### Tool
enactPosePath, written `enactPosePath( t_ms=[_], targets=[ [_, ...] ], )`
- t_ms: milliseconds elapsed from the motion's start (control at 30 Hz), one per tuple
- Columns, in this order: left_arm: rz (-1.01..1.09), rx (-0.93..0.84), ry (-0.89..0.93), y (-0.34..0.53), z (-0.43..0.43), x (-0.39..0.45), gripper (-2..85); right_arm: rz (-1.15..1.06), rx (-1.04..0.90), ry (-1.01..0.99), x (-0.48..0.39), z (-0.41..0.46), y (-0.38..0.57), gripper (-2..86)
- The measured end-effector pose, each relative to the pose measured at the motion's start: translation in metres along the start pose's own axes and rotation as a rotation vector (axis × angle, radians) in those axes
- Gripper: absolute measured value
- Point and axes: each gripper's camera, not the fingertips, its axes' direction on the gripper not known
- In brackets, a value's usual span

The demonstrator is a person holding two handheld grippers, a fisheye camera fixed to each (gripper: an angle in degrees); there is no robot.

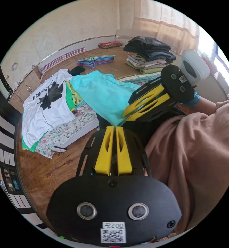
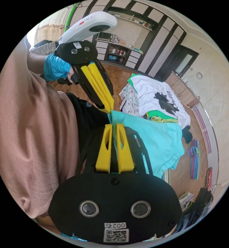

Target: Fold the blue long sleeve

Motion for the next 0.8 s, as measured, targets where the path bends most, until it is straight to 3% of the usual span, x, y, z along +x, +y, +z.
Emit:
enactPosePath(
  t_ms=[167,533,700,800],
  targets=[
    [-0.002,0.01,0.009,-0.008,-0.012,-0.01,-1.0,0.001,0.041,0.046,-0.002,-0.007,-0.003,11.5],
    [-0.002,0.032,0.002,-0.032,-0.037,-0.03,-1.0,0.113,0.087,0.182,0.013,-0.03,0.009,13.6],
    [-0.017,0.074,0.006,-0.041,-0.049,-0.038,-1.0,0.098,0.007,0.205,0.011,-0.009,0.006,15.2],
    [-0.022,0.086,0.011,-0.044,-0.054,-0.043,-0.9,0.136,-0.043,0.326,0.013,0.006,0.007,12.6]
  ],
)
